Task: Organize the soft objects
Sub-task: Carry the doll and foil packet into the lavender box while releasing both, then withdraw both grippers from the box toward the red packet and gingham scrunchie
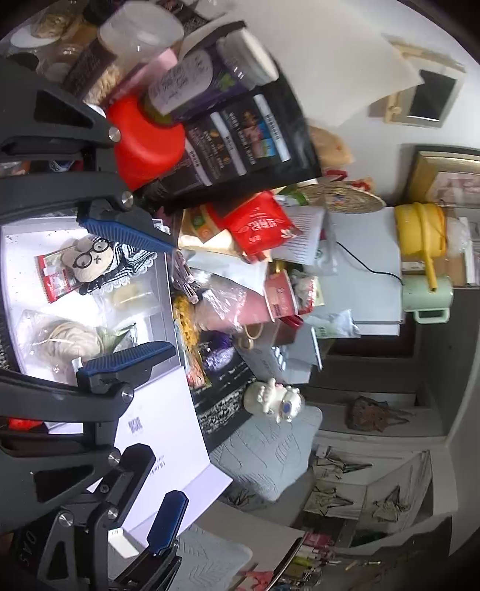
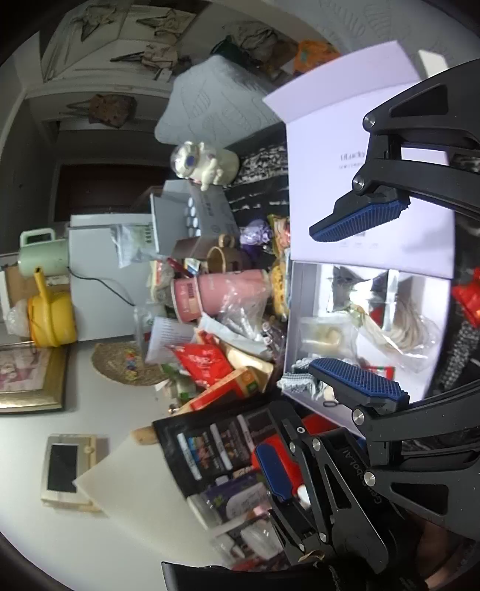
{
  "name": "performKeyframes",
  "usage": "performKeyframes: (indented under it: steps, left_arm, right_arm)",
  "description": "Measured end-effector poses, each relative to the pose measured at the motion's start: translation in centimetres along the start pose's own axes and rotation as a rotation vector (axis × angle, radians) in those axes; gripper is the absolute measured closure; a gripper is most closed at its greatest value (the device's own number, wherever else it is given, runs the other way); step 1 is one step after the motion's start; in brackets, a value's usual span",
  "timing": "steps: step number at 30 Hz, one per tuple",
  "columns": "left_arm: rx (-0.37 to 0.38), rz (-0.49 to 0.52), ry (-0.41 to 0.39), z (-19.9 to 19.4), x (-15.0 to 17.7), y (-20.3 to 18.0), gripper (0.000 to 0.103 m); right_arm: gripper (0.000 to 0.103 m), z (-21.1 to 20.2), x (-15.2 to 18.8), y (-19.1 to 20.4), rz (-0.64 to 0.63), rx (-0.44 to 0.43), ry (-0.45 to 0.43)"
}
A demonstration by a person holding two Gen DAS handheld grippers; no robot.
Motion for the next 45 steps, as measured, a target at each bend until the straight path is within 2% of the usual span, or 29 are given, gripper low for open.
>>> performKeyframes:
  steps: [3,8,10,11,12,14,17,30,36,39,45]
  left_arm:
    - [0.000,0.016,-0.024,-1.9,-0.1,-0.5,0.053]
    - [0.016,0.024,-0.042,-4.6,0.4,-1.0,0.053]
    - [0.011,0.023,-0.042,-5.5,0.9,-1.2,0.052]
    - [0.013,0.025,-0.043,-5.9,1.2,-1.3,0.045]
    - [0.016,0.026,-0.045,-6.2,1.4,-1.4,0.033]
    - [0.015,0.020,-0.072,-7.3,2.1,-1.5,0.023]
    - [0.005,0.024,-0.077,-8.4,3.2,-1.6,0.023]
    - [0.076,0.029,-0.049,-11.4,7.9,-2.2,0.023]
    - [0.111,0.042,-0.010,-10.8,9.8,-2.9,0.023]
    - [0.132,0.040,-0.014,-10.3,11.0,-3.3,0.023]
    - [0.164,0.025,0.068,-8.1,13.2,-3.9,0.023]
  right_arm:
    - [0.036,-2.2,0.3,0.1,-0.006,0.010,-0.026]
    - [0.024,-5.7,1.2,0.1,-0.012,0.022,-0.073]
    - [0.022,-6.9,2.0,0.1,-0.015,0.026,-0.083]
    - [0.021,-7.4,2.3,0.1,-0.016,0.028,-0.083]
    - [0.020,-7.8,2.6,0.1,-0.016,0.027,-0.083]
    - [0.019,-8.9,3.4,0.1,-0.015,0.025,-0.087]
    - [0.016,-10.3,4.6,0.1,-0.015,0.022,-0.098]
    - [0.016,-12.7,9.8,0.2,0.012,0.015,-0.092]
    - [0.016,-12.2,11.8,-0.7,0.054,-0.004,-0.068]
    - [0.016,-11.7,12.8,-1.0,0.031,-0.007,-0.065]
    - [0.016,-10.2,14.6,-2.1,0.046,0.001,-0.022]
Point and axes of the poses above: each gripper's, at about its wrist camera, not at the fingertips, and z roughly the way its jaws point, y to its left, x to its underside, the point moved 1 cm from there along z, roughly the way its jaws point, and after that the axes turned 11 degrees about z, right-handed, at the moved point
